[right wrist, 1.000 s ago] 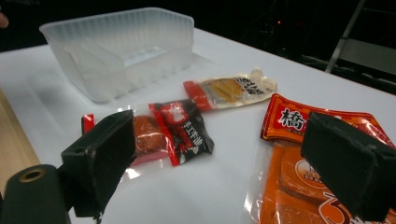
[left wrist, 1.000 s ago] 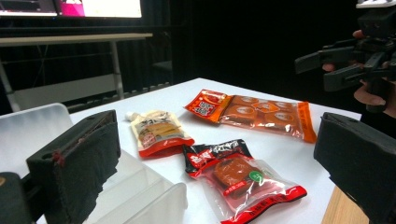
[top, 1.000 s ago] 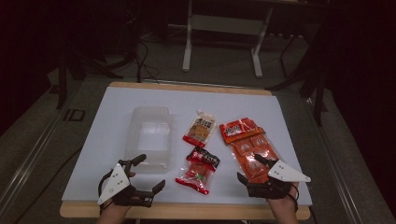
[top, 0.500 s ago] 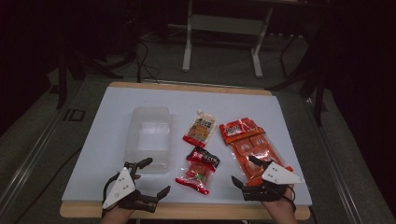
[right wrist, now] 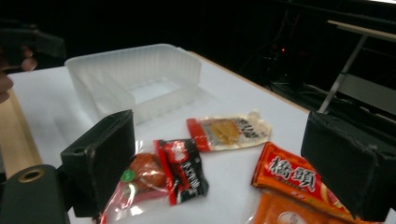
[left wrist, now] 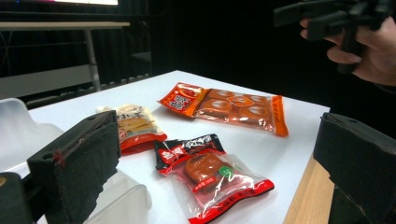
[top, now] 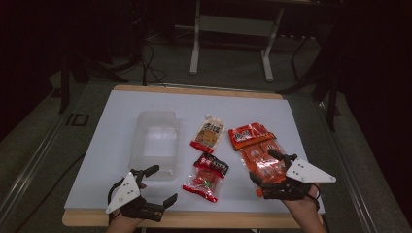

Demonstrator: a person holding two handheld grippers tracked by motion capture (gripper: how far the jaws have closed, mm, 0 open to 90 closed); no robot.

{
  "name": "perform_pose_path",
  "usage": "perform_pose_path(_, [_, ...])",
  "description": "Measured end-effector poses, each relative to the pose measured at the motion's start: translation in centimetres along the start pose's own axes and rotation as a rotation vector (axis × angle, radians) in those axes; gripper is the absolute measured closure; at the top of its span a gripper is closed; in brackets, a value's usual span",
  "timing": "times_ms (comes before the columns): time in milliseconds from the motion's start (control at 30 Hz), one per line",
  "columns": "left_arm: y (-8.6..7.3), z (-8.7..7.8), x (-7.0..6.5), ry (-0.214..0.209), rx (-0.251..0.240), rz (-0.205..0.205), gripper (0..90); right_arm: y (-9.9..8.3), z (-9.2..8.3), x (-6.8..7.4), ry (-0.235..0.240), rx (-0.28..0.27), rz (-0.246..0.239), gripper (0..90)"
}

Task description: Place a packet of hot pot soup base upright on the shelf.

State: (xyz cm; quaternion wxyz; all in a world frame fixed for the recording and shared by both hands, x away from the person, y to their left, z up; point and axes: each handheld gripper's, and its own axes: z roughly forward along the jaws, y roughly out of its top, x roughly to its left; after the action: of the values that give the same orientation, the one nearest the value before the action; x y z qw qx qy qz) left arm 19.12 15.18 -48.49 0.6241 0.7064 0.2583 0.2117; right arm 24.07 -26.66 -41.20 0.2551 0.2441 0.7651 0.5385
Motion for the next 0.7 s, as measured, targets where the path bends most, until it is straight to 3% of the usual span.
perform_pose_path(367, [0.0, 0.1, -0.1, -0.025, 0.017, 0.016, 1.1, 1.9, 1.1, -2.9, -0.052, 0.001, -0.004, 10.0])
perform_pose_path(700, [0.0, 0.1, 0.0, -0.030, 0.023, 0.024, 1.1, 2.3, 2.6, -5.6, -0.091, 0.014, 0.018, 10.0])
